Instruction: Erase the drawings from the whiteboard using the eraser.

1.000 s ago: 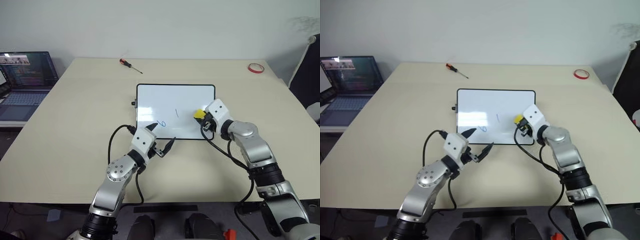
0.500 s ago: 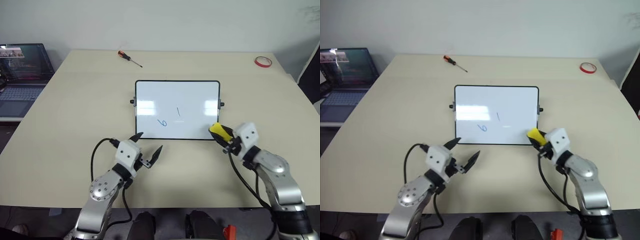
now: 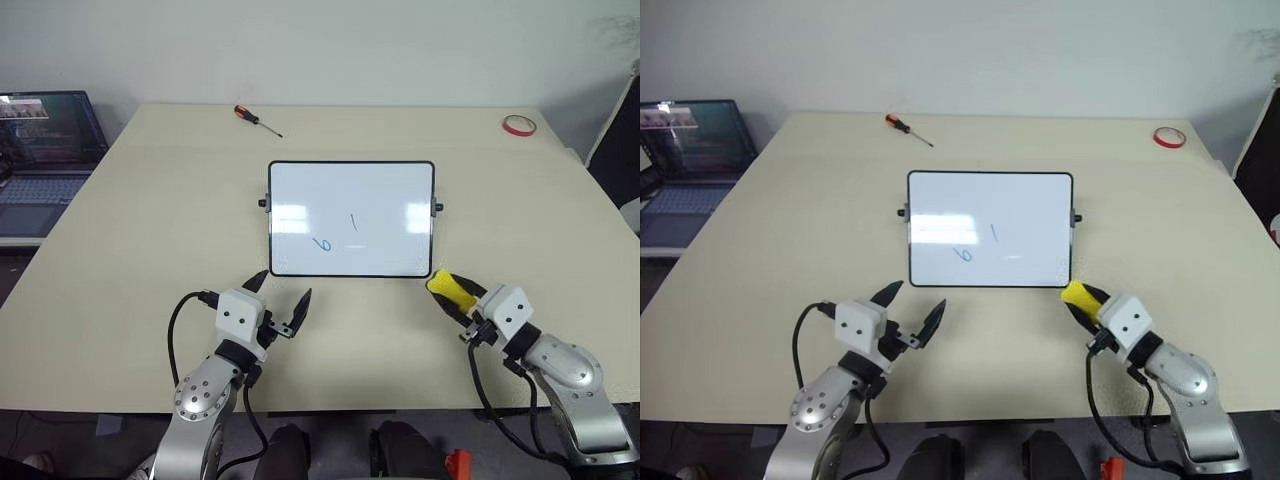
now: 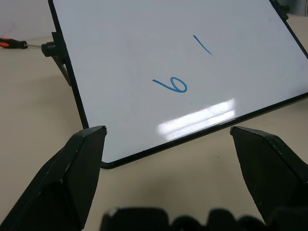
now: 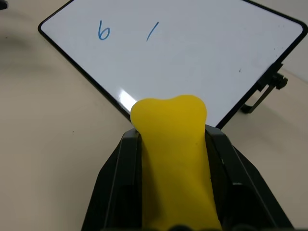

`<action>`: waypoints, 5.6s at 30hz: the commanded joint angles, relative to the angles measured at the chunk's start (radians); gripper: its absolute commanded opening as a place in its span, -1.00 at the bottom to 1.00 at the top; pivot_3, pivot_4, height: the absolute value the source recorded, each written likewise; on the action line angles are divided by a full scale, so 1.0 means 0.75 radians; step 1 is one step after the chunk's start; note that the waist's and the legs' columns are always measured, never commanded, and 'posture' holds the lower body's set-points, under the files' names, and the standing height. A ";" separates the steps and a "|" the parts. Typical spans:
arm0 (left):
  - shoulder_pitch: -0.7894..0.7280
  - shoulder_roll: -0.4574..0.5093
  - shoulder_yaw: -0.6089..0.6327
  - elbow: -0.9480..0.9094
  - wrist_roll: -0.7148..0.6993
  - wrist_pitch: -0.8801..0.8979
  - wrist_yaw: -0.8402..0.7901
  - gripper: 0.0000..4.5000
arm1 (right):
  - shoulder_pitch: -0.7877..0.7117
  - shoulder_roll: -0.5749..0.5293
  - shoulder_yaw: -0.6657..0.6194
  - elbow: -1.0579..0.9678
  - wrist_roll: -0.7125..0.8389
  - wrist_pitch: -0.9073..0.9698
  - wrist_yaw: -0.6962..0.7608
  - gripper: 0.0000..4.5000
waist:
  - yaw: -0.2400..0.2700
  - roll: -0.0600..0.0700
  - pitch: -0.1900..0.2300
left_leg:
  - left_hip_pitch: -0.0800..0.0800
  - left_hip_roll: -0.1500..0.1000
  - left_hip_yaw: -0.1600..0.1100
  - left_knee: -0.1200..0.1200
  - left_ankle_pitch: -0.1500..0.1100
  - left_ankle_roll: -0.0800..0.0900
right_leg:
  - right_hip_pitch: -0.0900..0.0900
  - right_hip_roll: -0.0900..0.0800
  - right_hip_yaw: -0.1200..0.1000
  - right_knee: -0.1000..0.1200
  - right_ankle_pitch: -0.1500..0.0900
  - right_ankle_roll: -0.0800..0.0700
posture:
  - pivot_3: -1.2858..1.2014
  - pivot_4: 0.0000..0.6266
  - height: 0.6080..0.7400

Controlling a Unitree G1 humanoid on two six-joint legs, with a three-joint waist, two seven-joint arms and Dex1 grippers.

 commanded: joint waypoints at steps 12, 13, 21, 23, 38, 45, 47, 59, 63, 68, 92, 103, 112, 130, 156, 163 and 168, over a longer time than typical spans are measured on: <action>-0.082 0.003 -0.009 -0.016 -0.006 0.032 0.012 1.00 | -0.722 0.291 0.271 0.701 -0.200 -0.254 -0.142 -0.42 | 0.000 -0.001 0.001 | -0.002 0.001 0.001 0.000 0.000 0.000 | -0.003 0.000 -0.001 0.001 0.001 -0.001 | 0.03 -0.52 1.00; -0.088 0.006 -0.007 -0.014 -0.005 0.030 0.012 1.00 | -0.791 0.332 0.256 0.791 -0.195 -0.233 -0.179 -0.42 | 0.000 -0.001 0.001 | -0.003 0.001 0.001 0.001 0.000 -0.001 | -0.003 -0.001 -0.001 0.001 0.001 -0.001 | 0.03 -0.52 1.00; -0.138 0.011 -0.037 0.008 0.025 0.018 0.007 1.00 | -1.039 0.446 0.262 1.110 -0.218 -0.287 -0.280 -0.42 | 0.003 0.000 0.001 | -0.004 0.001 0.000 0.001 0.000 -0.001 | -0.004 -0.005 -0.002 0.002 0.001 -0.001 | 0.03 -0.52 1.00; -0.147 0.011 -0.040 0.015 0.027 0.016 0.008 1.00 | -1.066 0.451 0.259 1.152 -0.220 -0.298 -0.291 -0.42 | 0.001 0.000 0.001 | -0.004 0.001 0.000 0.001 0.000 0.000 | -0.004 -0.006 -0.001 0.002 0.001 -0.001 | 0.03 -0.52 1.00; -0.181 0.004 -0.049 0.037 0.021 0.005 0.009 1.00 | -0.774 0.268 0.328 0.864 -0.268 0.054 -0.103 -0.42 | 0.000 -0.001 -0.003 | 0.014 0.000 0.001 0.003 0.001 0.000 | 0.007 -0.006 -0.001 0.013 0.001 -0.001 | 0.03 -0.52 1.00; -0.192 -0.014 -0.070 0.061 0.022 -0.005 0.005 1.00 | -0.872 0.287 0.308 0.904 -0.274 0.052 -0.181 -0.42 | -0.003 -0.001 -0.003 | 0.026 0.000 0.000 0.003 0.001 0.000 | 0.022 -0.001 0.000 0.009 0.001 -0.001 | 0.03 -0.52 1.00; -0.200 -0.014 -0.072 0.067 0.021 -0.005 0.002 1.00 | -0.945 0.321 0.312 0.962 -0.280 0.026 -0.217 -0.42 | -0.004 0.000 -0.002 | 0.027 0.000 0.001 0.003 0.001 0.000 | 0.022 -0.001 0.000 0.010 0.001 -0.001 | 0.03 -0.52 1.00; -0.196 -0.006 -0.076 0.051 0.018 0.003 0.003 1.00 | -1.189 0.438 0.337 1.232 -0.309 -0.074 -0.284 -0.42 | -0.020 0.000 -0.002 | 0.012 0.002 0.000 0.001 0.001 0.000 | 0.008 -0.004 0.000 0.009 0.002 -0.002 | 0.03 -0.52 1.00; -0.174 -0.008 -0.079 0.027 0.020 0.010 0.013 1.00 | -1.064 0.374 0.345 1.127 -0.312 -0.011 -0.217 -0.42 | -0.010 0.000 -0.002 | 0.011 0.001 -0.001 0.001 0.001 0.000 | 0.006 -0.006 0.000 0.008 0.001 -0.002 | 0.03 -0.52 1.00; -0.163 -0.017 -0.088 0.012 0.026 0.016 0.025 1.00 | -0.924 0.283 0.314 0.978 -0.301 0.105 -0.168 -0.42 | -0.004 0.000 -0.002 | 0.017 0.000 -0.001 0.002 0.001 0.000 | 0.013 -0.006 -0.001 0.010 0.001 -0.002 | 0.03 -0.52 1.00; -0.199 -0.026 -0.096 0.036 0.024 0.012 0.041 1.00 | -1.194 0.473 0.380 1.171 -0.317 0.125 -0.183 -0.42 | -0.036 0.001 0.000 | 0.026 0.002 -0.001 -0.001 0.001 0.000 | 0.022 0.000 0.000 0.002 0.003 -0.004 | 0.03 -0.52 1.00; -0.156 -0.034 -0.103 0.006 0.033 0.016 0.067 1.00 | -0.875 0.186 0.342 0.916 -0.323 0.222 -0.089 -0.42 | 0.009 0.001 -0.001 | 0.018 -0.001 -0.008 0.001 0.001 0.000 | 0.021 -0.007 -0.007 -0.001 0.003 -0.003 | 0.03 -0.52 1.00; -0.192 -0.047 -0.116 0.041 0.031 0.015 0.054 1.00 | -0.847 0.164 0.338 0.834 -0.319 0.284 -0.104 -0.42 | -0.003 0.000 -0.001 | 0.031 0.000 -0.002 0.001 0.002 0.002 | 0.030 -0.002 0.000 -0.001 0.000 0.003 | 0.03 -0.52 1.00; -0.203 -0.044 -0.116 0.042 0.033 0.014 0.054 1.00 | -1.081 0.397 0.325 1.022 -0.285 0.241 -0.173 -0.42 | -0.037 0.000 0.000 | 0.026 0.002 0.000 -0.003 0.002 0.001 | 0.022 -0.001 0.002 0.000 0.005 -0.003 | 0.03 -0.52 1.00; -0.219 -0.048 -0.124 0.053 0.034 0.015 0.031 1.00 | -0.953 0.285 0.231 0.744 -0.203 0.354 -0.160 1.00 | -0.024 0.000 0.003 | 0.015 0.001 -0.003 -0.002 0.002 0.001 | 0.015 -0.003 -0.001 -0.002 0.004 -0.002 | 0.03 -0.52 1.00; -0.228 -0.047 -0.125 0.066 0.033 0.012 0.026 1.00 | -0.913 0.281 0.250 0.650 -0.190 0.417 -0.153 1.00 | -0.025 -0.001 0.008 | 0.013 0.001 -0.002 -0.004 0.002 0.001 | 0.011 -0.003 0.000 -0.002 0.004 -0.002 | 0.03 -0.52 1.00; -0.233 -0.041 -0.119 0.068 0.031 0.014 0.020 1.00 | -0.881 0.296 0.289 0.581 -0.206 0.411 -0.151 1.00 | -0.024 -0.001 0.008 | 0.010 0.002 -0.002 -0.004 0.002 0.001 | 0.008 -0.003 0.000 -0.002 0.004 -0.002 | 0.03 -0.52 1.00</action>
